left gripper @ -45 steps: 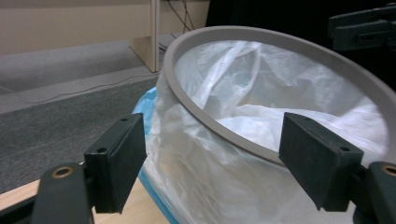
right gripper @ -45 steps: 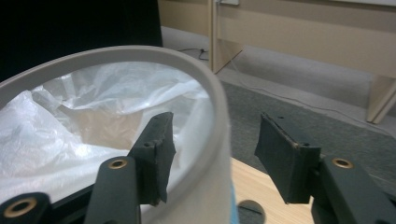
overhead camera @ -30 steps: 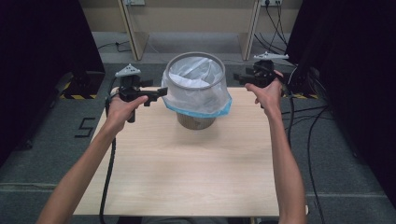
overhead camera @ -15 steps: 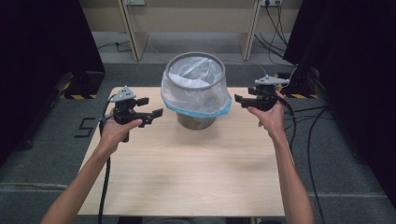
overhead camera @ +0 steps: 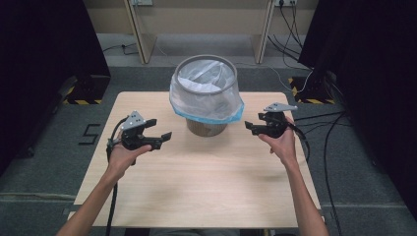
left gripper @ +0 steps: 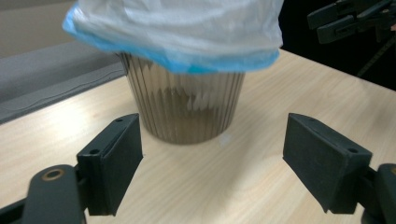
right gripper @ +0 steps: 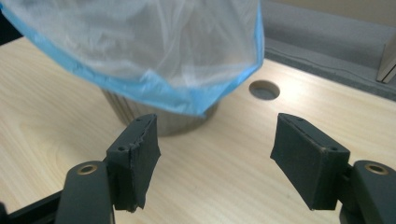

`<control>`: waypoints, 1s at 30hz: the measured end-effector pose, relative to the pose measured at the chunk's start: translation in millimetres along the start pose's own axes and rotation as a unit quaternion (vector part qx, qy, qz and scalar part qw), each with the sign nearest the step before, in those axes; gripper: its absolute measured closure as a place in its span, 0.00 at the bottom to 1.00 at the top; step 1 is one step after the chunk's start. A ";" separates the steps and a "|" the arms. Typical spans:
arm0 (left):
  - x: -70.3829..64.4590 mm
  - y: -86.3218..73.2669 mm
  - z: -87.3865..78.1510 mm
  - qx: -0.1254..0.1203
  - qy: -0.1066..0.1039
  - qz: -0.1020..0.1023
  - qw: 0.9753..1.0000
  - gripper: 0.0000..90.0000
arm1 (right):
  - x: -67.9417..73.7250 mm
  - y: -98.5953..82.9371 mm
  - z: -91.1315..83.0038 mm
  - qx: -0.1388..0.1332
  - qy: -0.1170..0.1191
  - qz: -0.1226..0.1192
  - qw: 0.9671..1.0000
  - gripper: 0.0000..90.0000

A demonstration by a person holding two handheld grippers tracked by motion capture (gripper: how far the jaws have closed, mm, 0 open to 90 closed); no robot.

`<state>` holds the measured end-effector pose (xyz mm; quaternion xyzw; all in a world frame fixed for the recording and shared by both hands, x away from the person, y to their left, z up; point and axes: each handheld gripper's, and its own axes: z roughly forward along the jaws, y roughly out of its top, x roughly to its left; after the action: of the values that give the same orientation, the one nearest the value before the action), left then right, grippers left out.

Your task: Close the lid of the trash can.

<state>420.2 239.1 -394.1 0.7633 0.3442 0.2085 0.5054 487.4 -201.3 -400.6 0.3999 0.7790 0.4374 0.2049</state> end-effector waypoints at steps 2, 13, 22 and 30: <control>-2.0 -9.0 0.6 0.005 -0.003 -0.001 1.000 0.21 | 1.2 -6.2 2.2 0.006 -0.002 -0.003 1.000 0.35; -6.1 -57.0 9.5 0.035 -0.006 -0.010 0.999 0.21 | 12.6 -42.7 6.5 0.029 -0.013 -0.017 0.999 0.35; -9.2 -90.5 10.9 0.069 -0.012 -0.013 0.997 0.21 | 25.8 -75.5 12.1 0.062 -0.016 -0.030 0.998 0.33; -4.2 -114.5 6.5 0.097 -0.007 -0.021 0.995 0.22 | 37.8 -96.0 9.3 0.075 -0.005 -0.018 0.997 0.28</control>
<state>385.7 260.8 -501.4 0.8025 0.3754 0.1586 0.4359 428.6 -194.8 -485.6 0.4020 0.8157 0.3717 0.1865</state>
